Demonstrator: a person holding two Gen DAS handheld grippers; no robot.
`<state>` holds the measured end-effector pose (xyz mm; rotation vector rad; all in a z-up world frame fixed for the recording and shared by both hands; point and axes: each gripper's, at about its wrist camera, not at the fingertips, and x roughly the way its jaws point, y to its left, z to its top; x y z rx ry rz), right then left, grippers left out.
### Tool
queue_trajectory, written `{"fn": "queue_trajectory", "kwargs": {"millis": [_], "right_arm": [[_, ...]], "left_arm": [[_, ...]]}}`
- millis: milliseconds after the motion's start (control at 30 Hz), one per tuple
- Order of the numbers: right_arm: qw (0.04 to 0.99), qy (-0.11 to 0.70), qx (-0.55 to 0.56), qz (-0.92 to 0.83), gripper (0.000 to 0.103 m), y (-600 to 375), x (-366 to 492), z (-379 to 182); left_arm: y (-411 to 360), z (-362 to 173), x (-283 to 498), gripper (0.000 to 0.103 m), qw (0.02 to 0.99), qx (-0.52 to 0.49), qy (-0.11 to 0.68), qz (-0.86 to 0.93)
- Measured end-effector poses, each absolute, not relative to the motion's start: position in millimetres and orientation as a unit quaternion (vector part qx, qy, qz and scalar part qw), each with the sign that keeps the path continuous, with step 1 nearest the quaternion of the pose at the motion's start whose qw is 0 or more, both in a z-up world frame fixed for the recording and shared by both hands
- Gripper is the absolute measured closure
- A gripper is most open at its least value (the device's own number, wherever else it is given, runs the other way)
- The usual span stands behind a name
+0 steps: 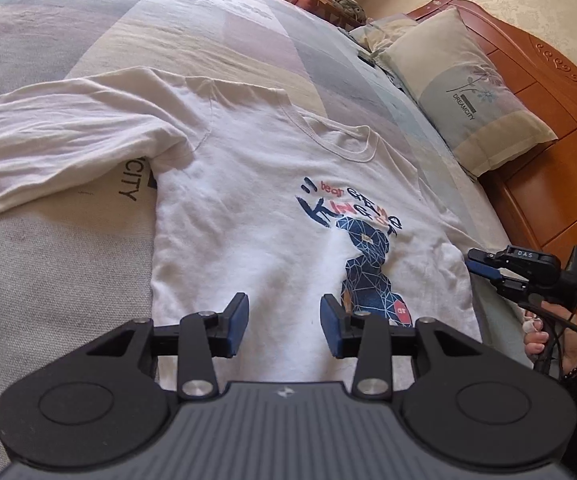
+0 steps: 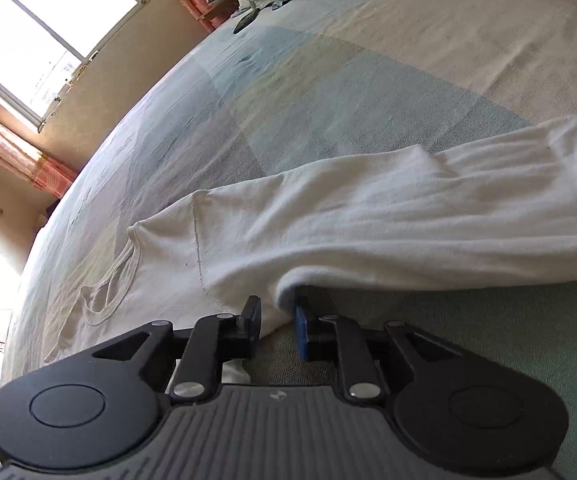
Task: Fold clothes
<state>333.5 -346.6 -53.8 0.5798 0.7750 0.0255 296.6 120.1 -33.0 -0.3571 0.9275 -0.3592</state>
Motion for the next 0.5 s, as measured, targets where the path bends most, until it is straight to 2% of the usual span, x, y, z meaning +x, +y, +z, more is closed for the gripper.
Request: {"fn": "queue_trajectory", "kwargs": {"millis": [67,100,167,333,500], "right_arm": [[0.89,0.377,0.252,0.036,0.071,-329.9,322.4,-46.4],[0.893,0.38,0.238,0.047,0.065,-321.6,316.9,-42.6],[0.896,0.384,0.21,0.071,0.059,-304.9,305.8,-35.2],[0.889,0.409,0.171,0.118,0.062,-289.5,293.2,-55.7],[0.891,0.421,0.147,0.089,0.061,-308.6,281.3,-39.0]], "left_arm": [[108.3,-34.6,304.7,0.063,0.873,-0.127,0.438,-0.172],[99.9,-36.0,309.3,0.063,0.878,-0.098,0.435,-0.171],[86.2,-43.2,316.8,0.063,0.881,-0.047,0.438,-0.171],[92.5,-52.7,310.9,0.059,0.889,0.034,0.422,-0.176],[107.0,-36.8,310.4,0.06,0.887,0.056,0.427,-0.167]]}}
